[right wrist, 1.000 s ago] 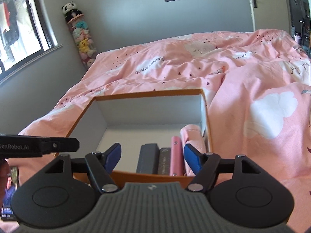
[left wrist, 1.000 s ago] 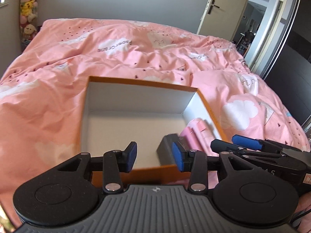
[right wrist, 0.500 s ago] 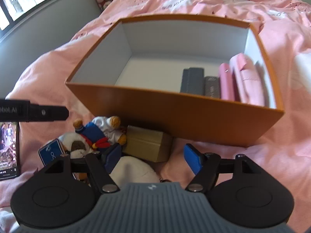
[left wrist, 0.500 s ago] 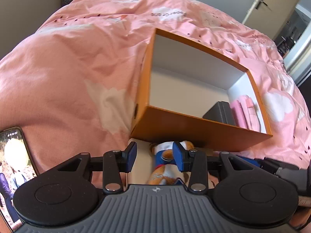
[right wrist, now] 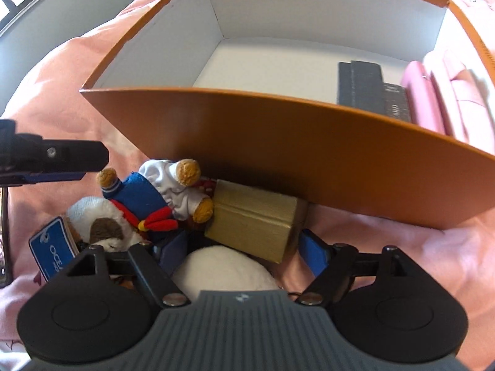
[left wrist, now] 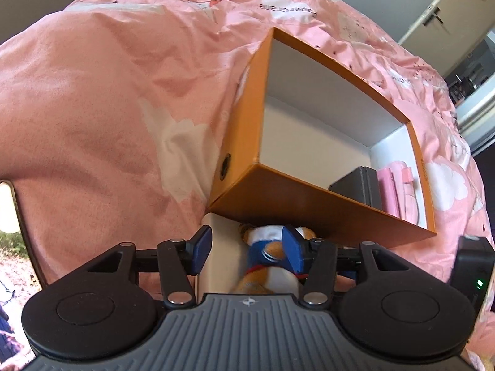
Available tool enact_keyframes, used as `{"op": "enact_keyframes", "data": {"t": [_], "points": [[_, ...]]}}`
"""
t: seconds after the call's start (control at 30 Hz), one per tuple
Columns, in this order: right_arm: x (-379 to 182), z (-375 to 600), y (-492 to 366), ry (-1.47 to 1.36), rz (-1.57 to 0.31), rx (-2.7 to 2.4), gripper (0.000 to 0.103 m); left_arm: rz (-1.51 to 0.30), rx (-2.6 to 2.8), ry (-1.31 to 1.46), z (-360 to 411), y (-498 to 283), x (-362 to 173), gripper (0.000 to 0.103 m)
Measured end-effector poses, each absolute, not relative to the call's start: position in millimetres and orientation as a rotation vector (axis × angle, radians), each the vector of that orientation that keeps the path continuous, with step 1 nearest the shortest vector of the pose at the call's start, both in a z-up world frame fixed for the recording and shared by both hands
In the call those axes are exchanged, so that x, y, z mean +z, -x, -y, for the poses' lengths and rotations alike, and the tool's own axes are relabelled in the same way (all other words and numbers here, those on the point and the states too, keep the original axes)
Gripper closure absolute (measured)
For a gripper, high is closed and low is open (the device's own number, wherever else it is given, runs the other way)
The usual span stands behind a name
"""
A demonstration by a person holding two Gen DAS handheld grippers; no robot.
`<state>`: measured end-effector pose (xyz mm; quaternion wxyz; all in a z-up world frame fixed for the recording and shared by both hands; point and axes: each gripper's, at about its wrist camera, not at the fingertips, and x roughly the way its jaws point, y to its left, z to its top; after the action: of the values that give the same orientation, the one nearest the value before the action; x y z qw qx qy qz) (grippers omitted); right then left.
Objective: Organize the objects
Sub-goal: 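Grasp the gold card with the right tool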
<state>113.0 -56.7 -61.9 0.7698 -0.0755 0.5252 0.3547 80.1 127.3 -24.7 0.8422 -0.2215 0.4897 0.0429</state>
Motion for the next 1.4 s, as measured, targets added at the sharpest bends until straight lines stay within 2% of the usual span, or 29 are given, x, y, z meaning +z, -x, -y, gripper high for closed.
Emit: {"op": "enact_keyframes", "data": {"t": [0.13, 0.27, 0.6, 0.77, 0.83, 1.0, 1.4], "points": [[-67, 51, -112, 0.209, -1.129, 0.764, 0.023, -1.068, 0.020, 0.409, -112, -86, -24, 0.039], [-66, 55, -111, 0.224, -1.115, 0.749, 0.033, -1.103, -0.007, 0.360, -101, -92, -29, 0.038], [-28, 90, -101, 0.214, -1.053, 0.735, 0.034, -1.221, -0.096, 0.182, -84, -108, -37, 0.039], [1, 121, -107, 0.184, -1.025, 0.675, 0.035, -1.258, -0.123, 0.114, -76, -114, -40, 0.050], [8, 139, -110, 0.170, -1.040, 0.656, 0.035, -1.265, -0.140, 0.127, -76, -114, -42, 0.056], [10, 178, -112, 0.131, -1.144, 0.634, 0.036, -1.239, -0.129, 0.154, -74, -105, -39, 0.059], [-29, 157, -111, 0.171, -1.187, 0.626, 0.034, -1.145, -0.134, 0.342, -70, -80, -27, 0.060]]}}
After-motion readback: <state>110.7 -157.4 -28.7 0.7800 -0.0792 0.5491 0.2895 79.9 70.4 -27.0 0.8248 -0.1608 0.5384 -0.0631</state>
